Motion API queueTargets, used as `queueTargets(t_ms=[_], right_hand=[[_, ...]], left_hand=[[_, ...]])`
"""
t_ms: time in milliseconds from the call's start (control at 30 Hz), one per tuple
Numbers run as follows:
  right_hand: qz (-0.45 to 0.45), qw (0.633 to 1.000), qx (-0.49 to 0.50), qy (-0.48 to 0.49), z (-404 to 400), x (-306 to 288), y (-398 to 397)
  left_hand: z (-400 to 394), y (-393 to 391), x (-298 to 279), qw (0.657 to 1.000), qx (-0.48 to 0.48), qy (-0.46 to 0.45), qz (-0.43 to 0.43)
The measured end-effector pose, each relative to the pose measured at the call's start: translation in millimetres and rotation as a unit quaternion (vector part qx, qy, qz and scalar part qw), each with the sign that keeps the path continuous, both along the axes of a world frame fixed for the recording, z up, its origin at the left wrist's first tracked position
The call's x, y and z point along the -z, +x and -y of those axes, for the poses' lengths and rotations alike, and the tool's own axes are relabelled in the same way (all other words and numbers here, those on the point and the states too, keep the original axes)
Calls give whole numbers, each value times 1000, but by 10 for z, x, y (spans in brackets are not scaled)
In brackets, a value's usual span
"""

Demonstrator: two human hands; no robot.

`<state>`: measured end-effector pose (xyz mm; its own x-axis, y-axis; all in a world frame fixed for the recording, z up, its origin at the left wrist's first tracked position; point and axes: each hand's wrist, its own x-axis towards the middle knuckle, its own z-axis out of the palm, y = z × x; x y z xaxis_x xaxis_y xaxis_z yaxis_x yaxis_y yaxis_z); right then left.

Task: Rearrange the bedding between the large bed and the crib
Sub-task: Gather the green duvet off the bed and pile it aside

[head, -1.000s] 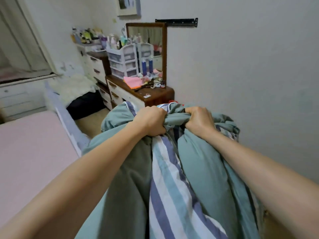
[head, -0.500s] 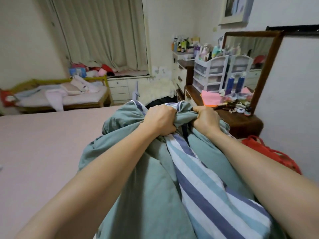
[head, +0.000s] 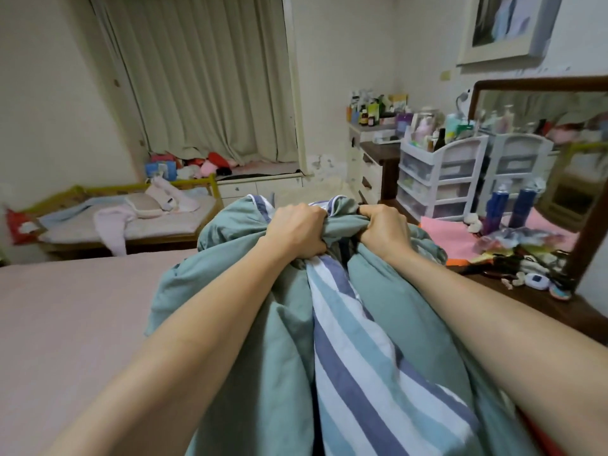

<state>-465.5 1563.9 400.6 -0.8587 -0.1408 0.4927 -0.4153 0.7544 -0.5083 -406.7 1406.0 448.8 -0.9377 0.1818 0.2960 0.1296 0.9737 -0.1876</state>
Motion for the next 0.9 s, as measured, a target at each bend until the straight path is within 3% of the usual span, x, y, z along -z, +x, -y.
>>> queueTargets(t_ms=[533,900], right_hand=[[11,998,-62,18,1119,70,-4637],[12,997,-66,46,2007,225,-7729]], left_hand=[[1026,-4411,81,998,-62,4,3],[1992,-7547,223,999,-28,-3,22]])
